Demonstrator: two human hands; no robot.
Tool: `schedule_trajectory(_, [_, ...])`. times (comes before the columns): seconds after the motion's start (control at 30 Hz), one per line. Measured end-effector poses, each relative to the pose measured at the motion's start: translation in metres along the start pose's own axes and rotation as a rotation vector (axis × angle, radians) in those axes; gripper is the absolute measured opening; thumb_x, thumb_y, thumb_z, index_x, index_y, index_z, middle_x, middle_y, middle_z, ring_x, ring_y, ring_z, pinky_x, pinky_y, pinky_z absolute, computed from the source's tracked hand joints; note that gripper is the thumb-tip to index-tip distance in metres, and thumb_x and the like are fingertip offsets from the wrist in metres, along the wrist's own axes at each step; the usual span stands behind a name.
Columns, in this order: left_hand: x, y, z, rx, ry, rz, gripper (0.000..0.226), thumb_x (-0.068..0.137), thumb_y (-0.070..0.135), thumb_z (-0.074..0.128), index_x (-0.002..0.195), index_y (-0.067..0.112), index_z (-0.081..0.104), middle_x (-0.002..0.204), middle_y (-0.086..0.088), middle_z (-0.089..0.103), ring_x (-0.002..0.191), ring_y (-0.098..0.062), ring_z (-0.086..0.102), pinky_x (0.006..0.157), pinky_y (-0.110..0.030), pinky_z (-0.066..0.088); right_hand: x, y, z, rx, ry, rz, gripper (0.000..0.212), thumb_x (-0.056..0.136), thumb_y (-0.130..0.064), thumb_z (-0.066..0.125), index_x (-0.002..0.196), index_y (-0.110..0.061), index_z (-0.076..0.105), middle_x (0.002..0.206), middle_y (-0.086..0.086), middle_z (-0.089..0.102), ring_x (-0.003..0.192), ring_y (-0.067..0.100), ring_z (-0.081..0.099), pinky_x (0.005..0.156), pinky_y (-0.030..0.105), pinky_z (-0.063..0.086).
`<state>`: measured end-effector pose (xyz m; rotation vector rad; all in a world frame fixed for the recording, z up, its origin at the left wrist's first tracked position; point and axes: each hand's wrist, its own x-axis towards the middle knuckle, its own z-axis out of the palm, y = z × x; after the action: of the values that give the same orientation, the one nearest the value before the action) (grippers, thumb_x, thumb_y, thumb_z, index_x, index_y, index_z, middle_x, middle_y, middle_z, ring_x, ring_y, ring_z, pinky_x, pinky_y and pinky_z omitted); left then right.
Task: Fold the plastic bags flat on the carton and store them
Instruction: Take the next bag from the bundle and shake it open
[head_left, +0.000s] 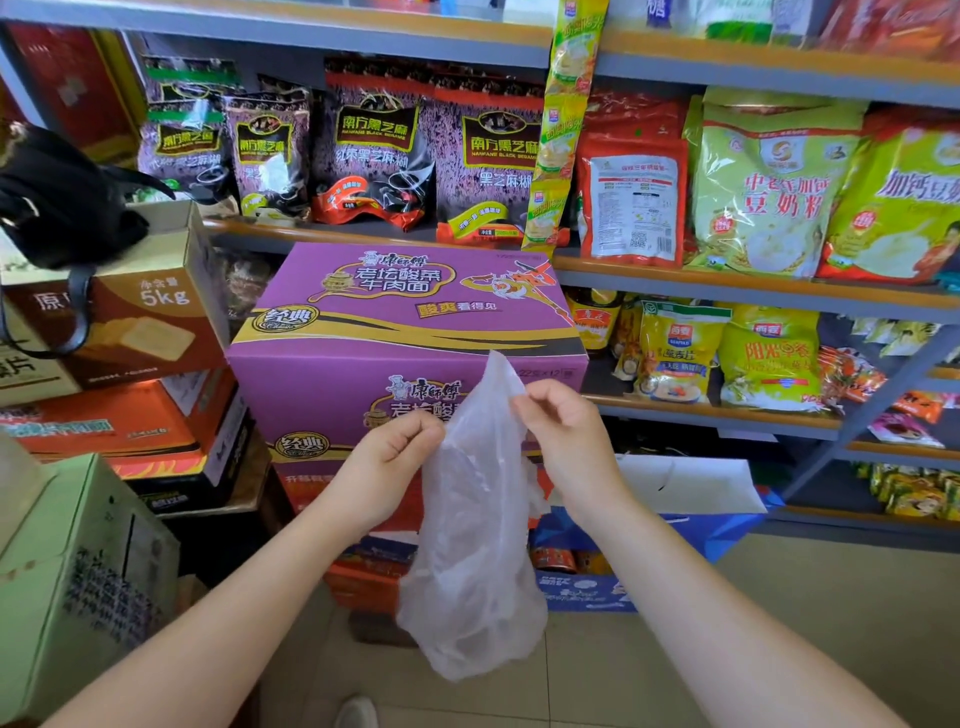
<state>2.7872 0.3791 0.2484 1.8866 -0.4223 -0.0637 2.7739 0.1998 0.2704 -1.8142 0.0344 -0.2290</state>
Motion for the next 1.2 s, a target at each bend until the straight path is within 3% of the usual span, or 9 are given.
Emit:
schedule_trajectory(0.1, [0.003,-0.009,-0.002,0.221,0.047,-0.101,0.024,0.094,0.02,0.046,0.074,0.021,0.059,0.076,0.007,0.062,0.072,-0.008,0.055,0.071,-0.03,0.043,0.001,0.002,0.002,-0.288,0.008,-0.237,0.014,0.093,-0.016,0.052,0.08,-0.019,0.057,0.064,-0.015,0.051,0.061,-0.002,0.048,0.057,0.01,0.036])
schedule_trajectory(0.27, [0.009,0.025,0.007,-0.066,0.105,-0.101,0.028,0.088,0.047,0.049,0.104,0.027,0.057,0.1,0.015,0.063,0.096,0.0,0.057,0.082,-0.022,0.045,0.002,0.006,0.007,-0.56,-0.034,-0.409,0.024,0.091,-0.028,0.046,0.096,-0.018,0.068,0.081,-0.006,0.069,0.074,0.013,0.061,0.064,0.032,0.047])
schedule_trajectory(0.4, [0.018,0.025,0.014,-0.03,0.158,-0.146,0.016,0.089,0.022,0.058,0.088,0.006,0.06,0.078,0.0,0.061,0.073,-0.014,0.056,0.067,-0.029,0.044,0.008,0.004,-0.002,-0.405,-0.157,-0.276,0.009,0.086,-0.012,0.061,0.086,-0.018,0.068,0.061,-0.015,0.055,0.058,0.002,0.05,0.058,0.015,0.038])
schedule_trajectory(0.57, [0.013,0.01,0.007,-0.415,0.268,-0.213,0.013,0.093,0.022,0.051,0.09,0.019,0.064,0.092,-0.007,0.069,0.091,-0.025,0.065,0.082,-0.04,0.05,0.007,0.021,-0.019,-0.658,-0.225,-0.119,0.018,0.075,-0.008,0.061,0.07,-0.025,0.06,0.061,-0.012,0.055,0.061,0.002,0.051,0.063,0.026,0.044])
schedule_trajectory(0.7, [0.011,0.011,-0.003,-0.619,0.27,-0.112,0.017,0.095,0.022,0.045,0.094,0.015,0.06,0.082,-0.001,0.071,0.081,-0.018,0.067,0.068,-0.029,0.054,-0.002,0.038,-0.022,-0.315,-0.221,0.04,0.01,0.088,-0.014,0.056,0.093,-0.021,0.06,0.094,-0.007,0.061,0.09,0.007,0.057,0.075,0.018,0.043])
schedule_trajectory(0.83, [0.01,0.006,-0.013,-0.781,0.239,-0.083,0.022,0.096,0.023,0.04,0.109,0.012,0.055,0.089,-0.005,0.07,0.086,-0.021,0.067,0.07,-0.032,0.055,-0.007,0.058,-0.015,-0.332,-0.248,0.031,0.049,0.087,-0.026,0.062,0.132,-0.021,0.043,0.124,-0.011,0.045,0.114,0.004,0.045,0.089,0.013,0.038])
schedule_trajectory(0.93, [0.009,0.001,-0.015,-0.821,0.21,-0.083,0.027,0.094,0.025,0.041,0.114,0.011,0.053,0.097,-0.01,0.067,0.091,-0.024,0.066,0.078,-0.036,0.055,-0.004,0.057,-0.009,-0.096,-0.155,0.147,0.012,0.091,-0.02,0.057,0.103,-0.023,0.058,0.094,-0.009,0.059,0.085,0.007,0.058,0.068,0.017,0.045])
schedule_trajectory(1.0, [0.007,-0.004,-0.015,-0.795,0.2,-0.072,0.025,0.094,0.025,0.042,0.111,0.01,0.053,0.095,-0.009,0.067,0.088,-0.024,0.065,0.076,-0.036,0.055,-0.001,0.052,-0.008,-0.041,-0.071,0.113,0.019,0.093,-0.014,0.053,0.075,-0.019,0.058,0.068,-0.006,0.057,0.062,0.004,0.053,0.057,0.02,0.04])
schedule_trajectory(1.2, [0.001,-0.041,-0.02,-0.183,0.331,-0.211,0.019,0.086,0.045,0.052,0.076,0.028,0.051,0.074,0.004,0.053,0.07,-0.015,0.051,0.063,-0.034,0.04,0.016,0.025,-0.028,0.313,0.114,0.125,0.024,0.085,-0.016,0.061,0.066,-0.01,0.047,0.068,0.008,0.042,0.066,0.019,0.04,0.061,0.031,0.03])
